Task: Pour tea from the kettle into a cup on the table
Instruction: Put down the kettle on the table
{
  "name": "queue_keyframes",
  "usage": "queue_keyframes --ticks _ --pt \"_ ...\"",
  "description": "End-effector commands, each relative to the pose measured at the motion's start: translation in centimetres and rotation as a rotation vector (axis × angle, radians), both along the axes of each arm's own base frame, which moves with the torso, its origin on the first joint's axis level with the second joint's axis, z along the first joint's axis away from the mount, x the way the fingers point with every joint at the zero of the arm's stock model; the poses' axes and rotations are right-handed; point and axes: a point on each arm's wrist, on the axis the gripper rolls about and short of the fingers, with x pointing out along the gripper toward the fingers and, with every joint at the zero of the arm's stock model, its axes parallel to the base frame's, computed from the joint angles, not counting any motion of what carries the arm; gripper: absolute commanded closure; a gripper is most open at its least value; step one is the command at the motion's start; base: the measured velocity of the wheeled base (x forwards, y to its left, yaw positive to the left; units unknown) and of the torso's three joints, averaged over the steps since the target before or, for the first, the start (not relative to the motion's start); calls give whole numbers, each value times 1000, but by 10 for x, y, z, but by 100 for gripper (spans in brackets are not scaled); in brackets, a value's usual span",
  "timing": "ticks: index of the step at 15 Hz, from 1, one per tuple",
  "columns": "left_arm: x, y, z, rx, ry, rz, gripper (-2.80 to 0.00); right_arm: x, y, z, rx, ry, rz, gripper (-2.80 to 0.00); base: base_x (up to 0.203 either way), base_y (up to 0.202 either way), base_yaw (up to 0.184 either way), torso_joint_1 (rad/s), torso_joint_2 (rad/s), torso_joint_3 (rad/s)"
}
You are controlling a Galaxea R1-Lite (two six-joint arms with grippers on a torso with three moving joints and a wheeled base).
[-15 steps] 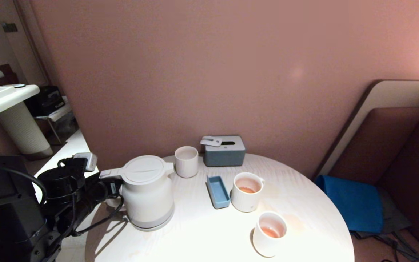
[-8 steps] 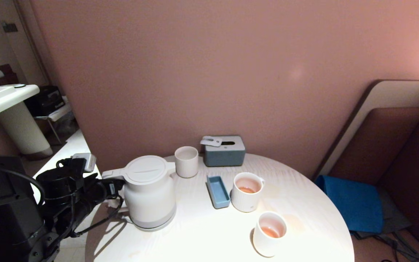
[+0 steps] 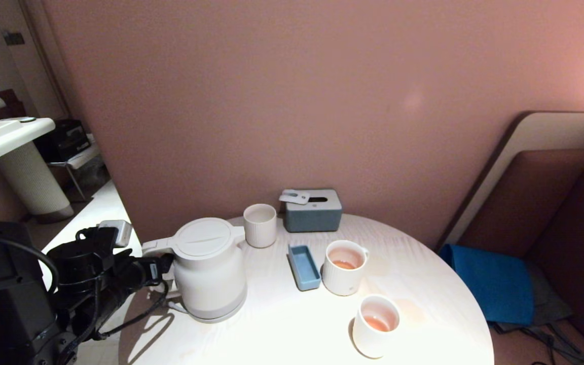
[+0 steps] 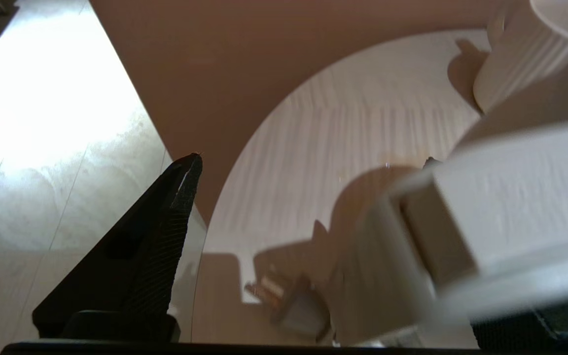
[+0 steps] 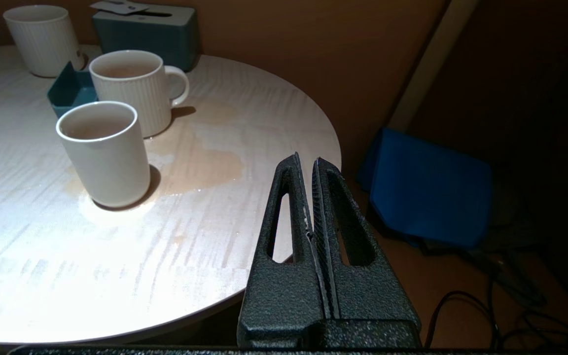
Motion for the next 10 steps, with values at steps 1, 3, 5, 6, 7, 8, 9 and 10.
queue_keyframes --ticks 1,3,5,6,7,8,9,10 --pt "-9 1 3 -1 2 0 -280 0 0 0 -1 1 0 0 0 0 0 0 0 0" --pt "-12 1 4 -1 4 -1 -280 0 0 0 -1 1 0 0 0 0 0 0 0 0" --pt "-21 2 7 -3 10 -1 -280 0 0 0 -1 1 0 0 0 0 0 0 0 0" --pt "-27 2 9 -5 12 -2 -280 0 0 0 0 1 0 0 0 0 0 0 0 0" --pt "-32 3 11 -7 12 -5 -280 0 0 0 1 1 0 0 0 0 0 0 0 0" --pt "-39 3 13 -10 18 -6 -280 0 0 0 -1 1 0 0 0 0 0 0 0 0" --pt "-46 4 13 -10 25 -5 -280 0 0 0 -1 1 0 0 0 0 0 0 0 0" --pt "-50 5 16 -13 19 -2 -280 0 0 0 -1 1 0 0 0 0 0 0 0 0"
